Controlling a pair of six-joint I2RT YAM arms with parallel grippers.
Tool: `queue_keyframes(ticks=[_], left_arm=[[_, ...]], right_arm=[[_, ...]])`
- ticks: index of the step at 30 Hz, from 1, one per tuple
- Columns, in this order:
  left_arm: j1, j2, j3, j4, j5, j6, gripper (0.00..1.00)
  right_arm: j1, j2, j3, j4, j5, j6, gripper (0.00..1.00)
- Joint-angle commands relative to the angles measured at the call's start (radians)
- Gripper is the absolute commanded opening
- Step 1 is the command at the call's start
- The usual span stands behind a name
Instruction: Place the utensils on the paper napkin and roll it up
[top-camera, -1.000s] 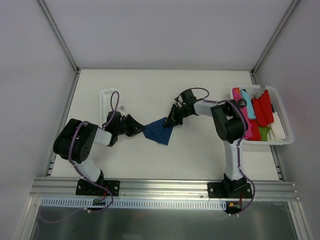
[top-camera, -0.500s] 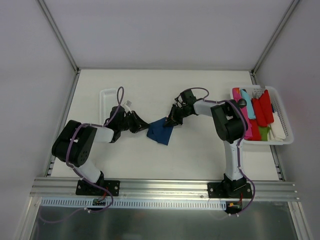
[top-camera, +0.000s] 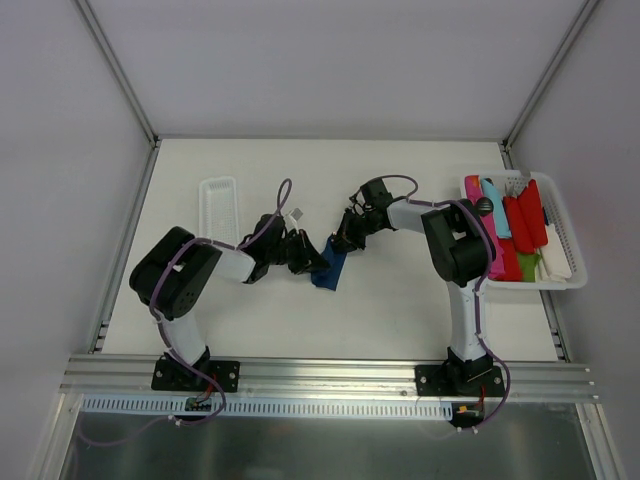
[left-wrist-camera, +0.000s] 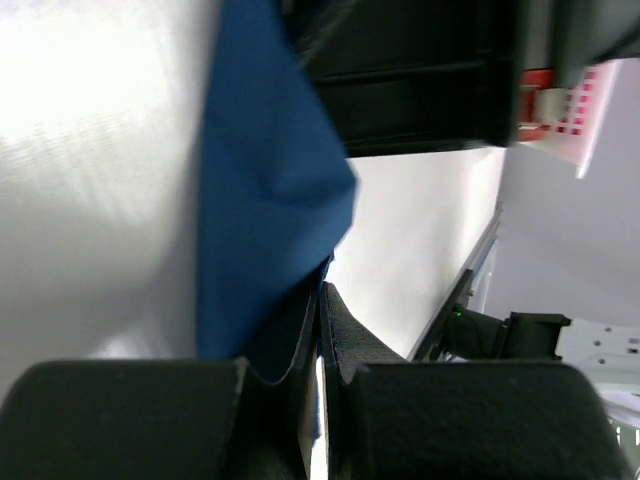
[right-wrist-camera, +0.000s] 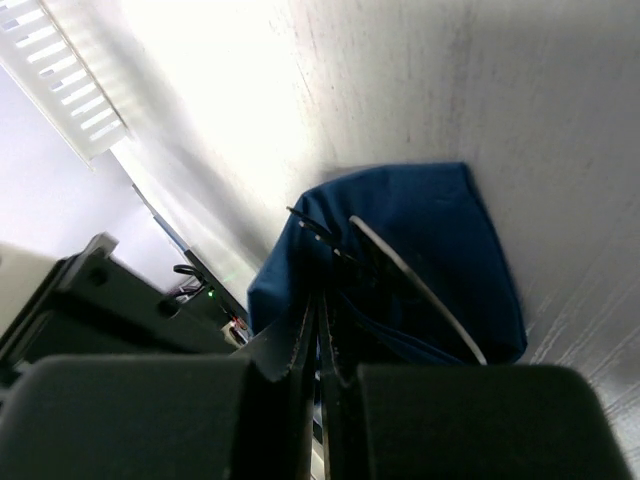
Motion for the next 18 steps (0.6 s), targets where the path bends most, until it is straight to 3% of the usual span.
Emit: queue_keyframes(ticks=[1, 18], left_arm=[[-0.005, 0.038, 0.026, -0.024, -0.023, 0.004, 0.00], [-0.019, 0.140, 0.088, -0.294, -0.149, 0.024, 0.00]], right_arm=[[0.005, 0.021, 0.007, -0.062, 0.083, -0.034, 0.03], [-0.017, -0.073, 0.004, -0.110, 0.062, -0.135, 0.09]])
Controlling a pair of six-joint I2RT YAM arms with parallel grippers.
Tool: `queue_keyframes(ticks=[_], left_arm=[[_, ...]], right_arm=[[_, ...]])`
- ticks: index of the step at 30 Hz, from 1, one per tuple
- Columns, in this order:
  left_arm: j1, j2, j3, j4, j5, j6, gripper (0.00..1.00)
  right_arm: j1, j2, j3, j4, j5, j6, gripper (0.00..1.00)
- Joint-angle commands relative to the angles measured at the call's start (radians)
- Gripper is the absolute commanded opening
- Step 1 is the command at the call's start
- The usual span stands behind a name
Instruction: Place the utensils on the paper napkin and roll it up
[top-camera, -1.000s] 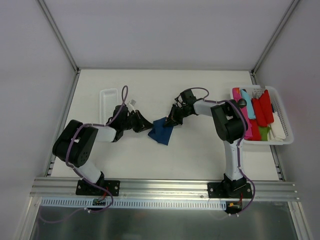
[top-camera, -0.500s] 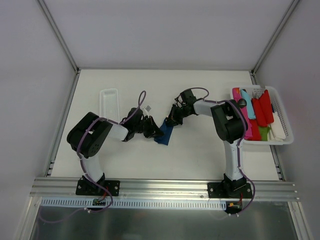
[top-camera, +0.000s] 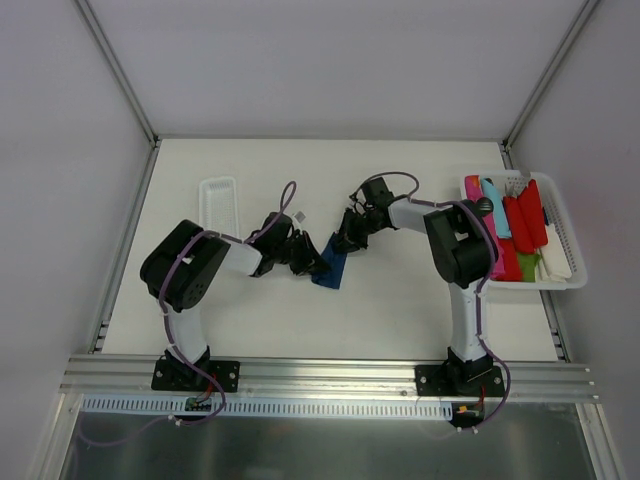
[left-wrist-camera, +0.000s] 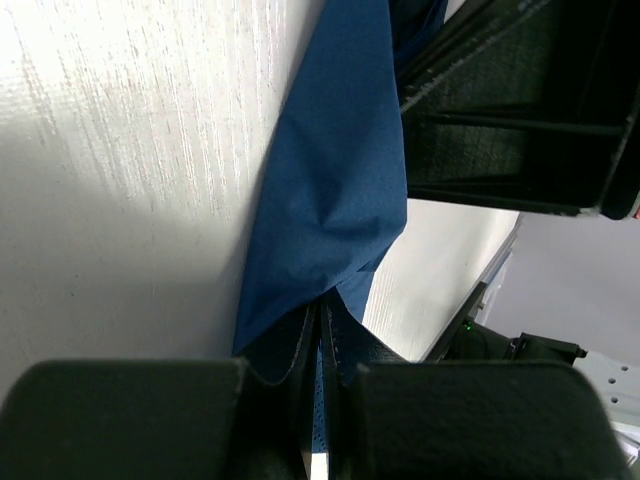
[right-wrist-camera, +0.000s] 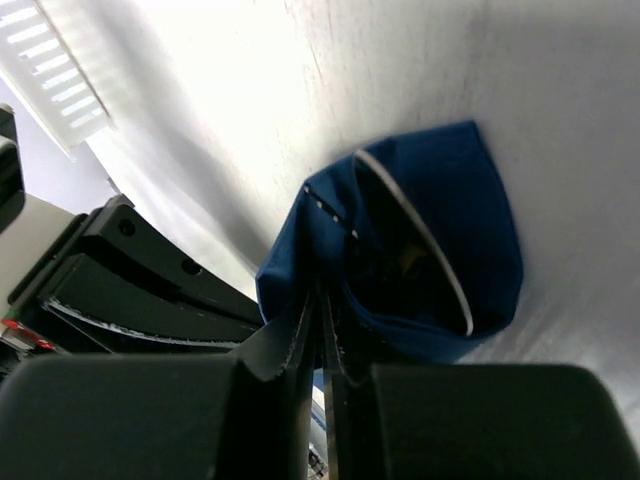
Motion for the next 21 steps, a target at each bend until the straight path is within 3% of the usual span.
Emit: queue_keyframes(ticks=[1, 11, 21], left_arm=[[-0.009, 0.047, 0.013, -0.161, -0.124, 0.031, 0.00], [-0.008, 0.059, 0.038, -0.212, -0.130, 0.046, 0.00], [-0.008, 0.061, 0.047, -0.221, -0.124, 0.055, 0.00]], right_arm=[[-0.018, -0.064, 0.005, -0.090, 0.041, -0.075, 0.11], [-0.066, -0.102, 0.002, -0.109, -0.049, -0.130, 0.15], [-0.075, -0.119, -0.042, -0.078, -0.107, -0.122, 0.13]])
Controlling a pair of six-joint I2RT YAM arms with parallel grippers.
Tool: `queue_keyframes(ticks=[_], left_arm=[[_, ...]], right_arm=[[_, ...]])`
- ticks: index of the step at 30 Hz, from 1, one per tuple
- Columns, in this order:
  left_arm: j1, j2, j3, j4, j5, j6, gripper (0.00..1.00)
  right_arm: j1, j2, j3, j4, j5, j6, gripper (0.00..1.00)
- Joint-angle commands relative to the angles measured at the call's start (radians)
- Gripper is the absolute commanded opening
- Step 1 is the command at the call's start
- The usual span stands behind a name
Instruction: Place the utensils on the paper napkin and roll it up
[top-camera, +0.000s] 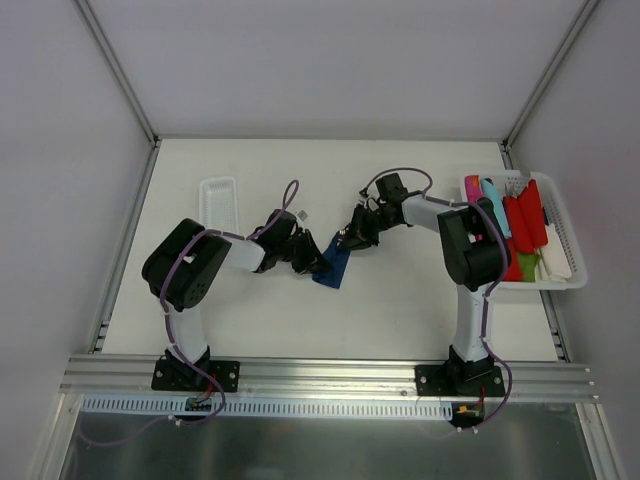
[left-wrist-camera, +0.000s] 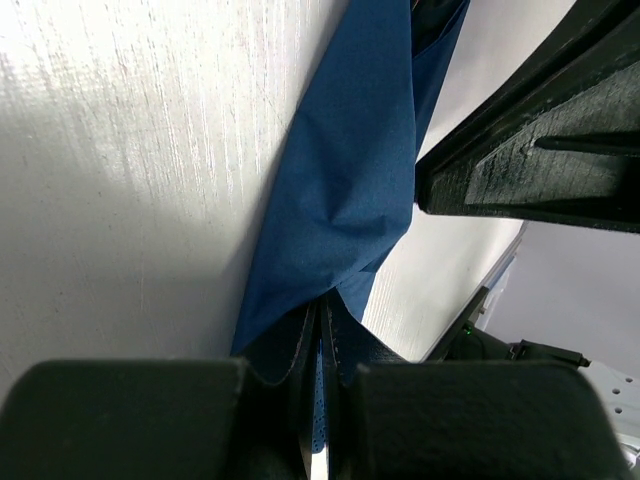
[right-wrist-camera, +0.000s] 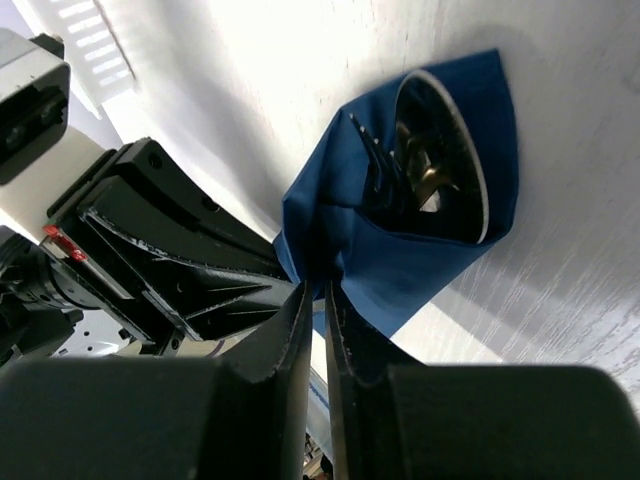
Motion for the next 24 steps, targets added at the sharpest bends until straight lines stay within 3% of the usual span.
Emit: queue_keyframes(ticks=[1, 24], left_arm=[[0.001, 0.048, -0.012, -0.122, -0.103, 0.052, 0.00], [-0.031, -0.118, 0.048, -0.142, -0.060, 0.111, 0.00]], right_arm=[[-0.004, -0.041, -0.018, -0.003, -0.025, -0.017, 0.12], [-0.004, 0.031, -0.041, -0.016, 0.115, 0.023, 0.05]])
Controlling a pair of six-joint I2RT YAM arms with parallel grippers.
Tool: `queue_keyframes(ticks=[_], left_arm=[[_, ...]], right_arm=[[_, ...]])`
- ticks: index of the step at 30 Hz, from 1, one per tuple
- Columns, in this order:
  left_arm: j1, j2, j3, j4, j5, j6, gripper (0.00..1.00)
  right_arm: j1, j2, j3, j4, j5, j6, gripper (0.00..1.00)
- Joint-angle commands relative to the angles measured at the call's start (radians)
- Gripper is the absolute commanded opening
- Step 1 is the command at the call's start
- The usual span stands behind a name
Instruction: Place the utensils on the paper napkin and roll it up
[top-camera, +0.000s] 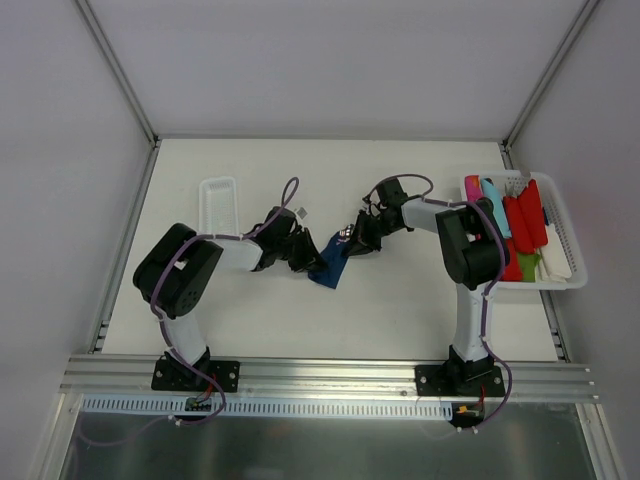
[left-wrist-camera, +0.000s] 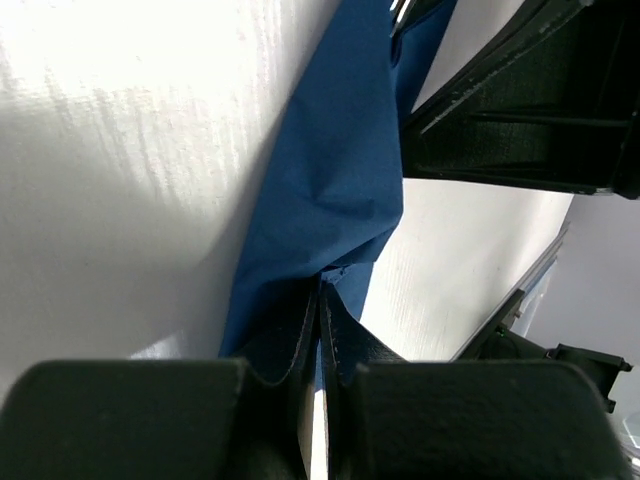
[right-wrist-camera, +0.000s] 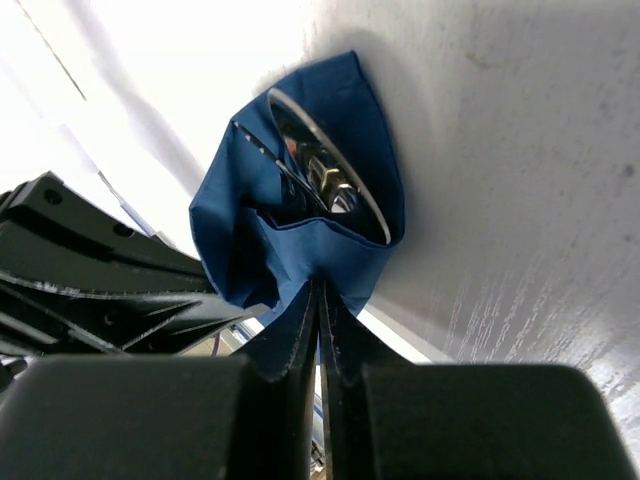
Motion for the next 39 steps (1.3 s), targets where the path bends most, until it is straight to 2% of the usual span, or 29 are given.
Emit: queue_keyframes(ticks=[1, 13, 23, 39], left_arm=[[-0.028, -0.052, 0.050, -0.062, -0.017, 0.036, 0.00], [-0.089, -0.003, 0.081, 0.009, 0.029, -0.049, 0.00], [-0.129, 0.045, 0.060, 0.177, 0.069, -0.157, 0.00], [-0.149, 0.163, -0.025, 0.324, 0.008, -0.252, 0.00]], right_arm=[[0.000, 0.020, -0.005, -0.013, 0.046, 0.006, 0.05], [0.005, 0.017, -0.004, -0.014, 0.052, 0.014, 0.04], [0.011, 0.018, -0.010, -0.013, 0.062, 0.018, 0.03], [0.011, 0.021, -0.011, -0.013, 0.069, 0.025, 0.03]])
